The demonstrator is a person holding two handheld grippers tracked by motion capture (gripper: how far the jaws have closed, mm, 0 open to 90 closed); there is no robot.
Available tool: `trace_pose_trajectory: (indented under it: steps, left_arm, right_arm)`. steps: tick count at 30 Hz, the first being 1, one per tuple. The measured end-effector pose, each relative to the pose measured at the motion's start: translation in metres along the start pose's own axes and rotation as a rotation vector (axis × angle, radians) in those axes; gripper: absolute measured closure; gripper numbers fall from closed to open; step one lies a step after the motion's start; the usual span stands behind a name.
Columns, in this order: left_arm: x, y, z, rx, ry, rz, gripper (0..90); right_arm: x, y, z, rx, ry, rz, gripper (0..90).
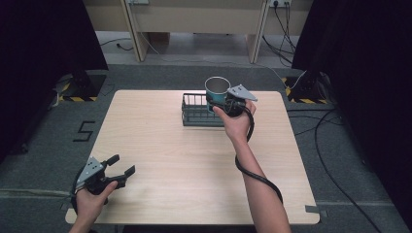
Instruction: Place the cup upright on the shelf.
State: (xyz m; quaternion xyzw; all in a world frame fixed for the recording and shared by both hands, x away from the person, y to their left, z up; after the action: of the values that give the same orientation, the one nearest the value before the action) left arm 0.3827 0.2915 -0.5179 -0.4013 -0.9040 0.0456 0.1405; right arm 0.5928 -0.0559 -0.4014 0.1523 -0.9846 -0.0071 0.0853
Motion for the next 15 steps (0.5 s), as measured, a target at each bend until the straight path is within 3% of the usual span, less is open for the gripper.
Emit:
trace_pose_trajectory:
  steps: [15]
  left_arm:
    - [0.000, 0.000, 0.000, 0.001, -0.001, 0.000, 15.4]
  right_arm:
    - [-0.027, -0.010, -0.003, -0.018, 0.024, 0.034, 15.6]
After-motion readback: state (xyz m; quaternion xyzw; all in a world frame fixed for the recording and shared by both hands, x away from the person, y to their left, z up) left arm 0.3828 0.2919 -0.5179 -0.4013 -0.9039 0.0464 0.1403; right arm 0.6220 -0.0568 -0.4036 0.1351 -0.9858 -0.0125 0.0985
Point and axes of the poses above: each handheld gripper's, and its own axes: x roughly backward along the jaws, z roughly out of its underside, y roughly to its left, the point moved 7 cm from there along -x, roughly forward along the jaws, and after that the axes turned 15 degrees about z, right-handed, at the moved point
